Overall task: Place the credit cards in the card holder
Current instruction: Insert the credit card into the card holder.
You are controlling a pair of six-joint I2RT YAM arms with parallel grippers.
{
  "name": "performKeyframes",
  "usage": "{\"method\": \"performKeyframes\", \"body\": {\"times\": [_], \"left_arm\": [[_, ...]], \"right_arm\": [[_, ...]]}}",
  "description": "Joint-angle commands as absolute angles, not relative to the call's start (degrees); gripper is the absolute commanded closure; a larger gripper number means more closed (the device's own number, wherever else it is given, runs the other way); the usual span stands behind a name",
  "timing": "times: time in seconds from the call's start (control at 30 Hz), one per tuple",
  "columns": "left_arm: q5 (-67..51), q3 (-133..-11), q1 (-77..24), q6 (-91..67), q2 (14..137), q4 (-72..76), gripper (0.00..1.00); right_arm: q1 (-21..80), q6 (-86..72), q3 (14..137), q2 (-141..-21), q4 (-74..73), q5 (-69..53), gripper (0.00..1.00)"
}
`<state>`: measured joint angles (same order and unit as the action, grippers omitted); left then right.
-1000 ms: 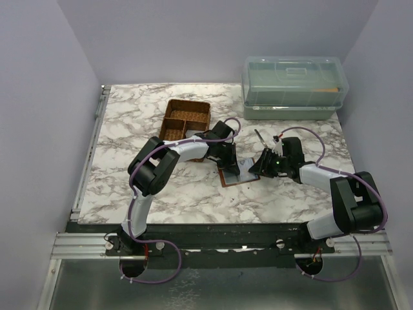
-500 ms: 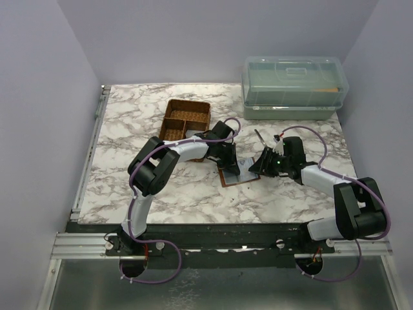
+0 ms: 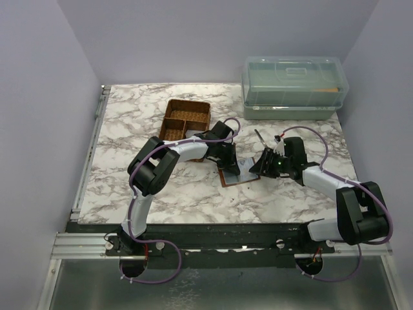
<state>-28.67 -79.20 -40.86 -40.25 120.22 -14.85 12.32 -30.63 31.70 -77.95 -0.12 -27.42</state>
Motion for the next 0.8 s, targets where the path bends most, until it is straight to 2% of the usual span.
{"method": "performKeyframes", "body": {"times": [0.0,0.4,0.77], "left_arm": [[-26.5,-77.2,-40.5,-39.5,121.8,-16.2,1.0],[-26.5,-76.7,-40.5,-39.6,121.3,-15.7,1.0],[-26.6,-76.6,-40.5,-39.6,121.4,-15.5,1.0]], "right_arm": [[12.3,-30.1,31.9,-79.4,-0.6,-27.5,0.54],[13.1,-31.2,31.4,-81.5,3.1,-29.3,0.62],[13.8,-30.2,32.4,-77.6,-2.7,-24.8,0.56]]}}
